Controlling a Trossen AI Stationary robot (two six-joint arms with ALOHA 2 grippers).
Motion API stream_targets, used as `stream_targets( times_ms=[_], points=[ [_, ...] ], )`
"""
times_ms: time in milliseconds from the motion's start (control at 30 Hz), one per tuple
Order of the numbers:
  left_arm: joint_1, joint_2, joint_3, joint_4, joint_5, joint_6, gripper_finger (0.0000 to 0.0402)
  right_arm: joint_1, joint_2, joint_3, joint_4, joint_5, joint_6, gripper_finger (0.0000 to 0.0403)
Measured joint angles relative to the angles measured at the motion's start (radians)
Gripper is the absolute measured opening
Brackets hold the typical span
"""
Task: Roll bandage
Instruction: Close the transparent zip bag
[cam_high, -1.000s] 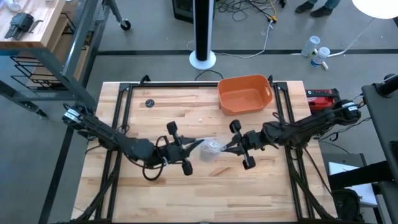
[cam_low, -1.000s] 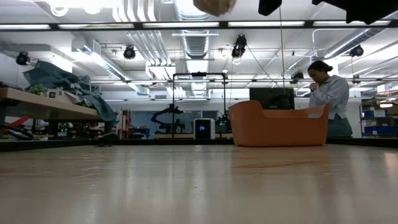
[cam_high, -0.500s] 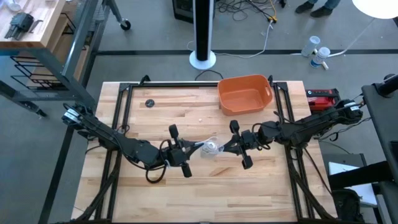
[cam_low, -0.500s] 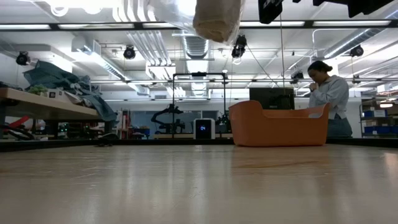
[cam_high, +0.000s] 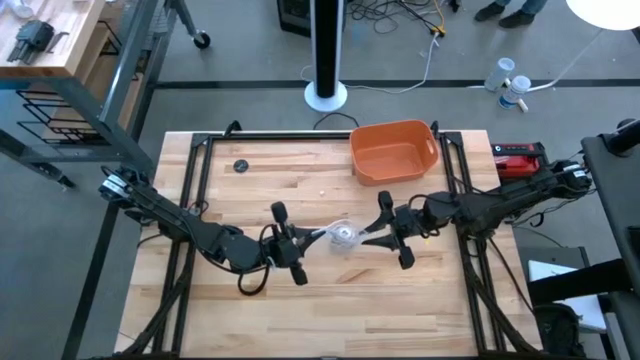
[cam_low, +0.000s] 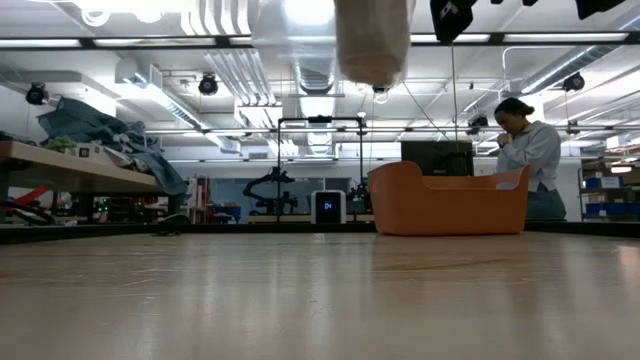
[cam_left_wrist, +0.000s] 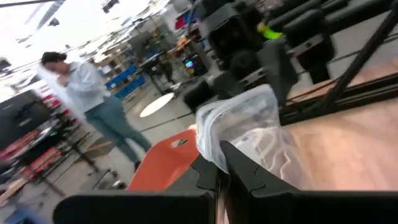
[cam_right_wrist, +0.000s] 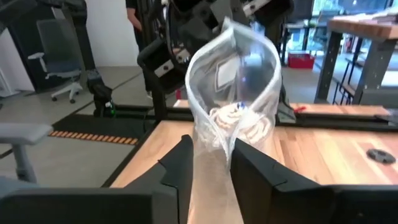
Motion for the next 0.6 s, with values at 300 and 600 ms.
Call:
stream_targets(
  times_ms=[300, 600],
  points=[
    [0.011, 0.002, 0.000, 0.197, -0.138, -0.003, 0.0000, 0.000, -0.028, 0.000, -0.094, 0.059, 0.035, 0.0178],
    [0.020, 0.003, 0.000, 0.297, -0.111, 0.014, 0.0000, -0.003, -0.128, -0.011, -0.204, 0.169, -0.002, 0.0193]
  ],
)
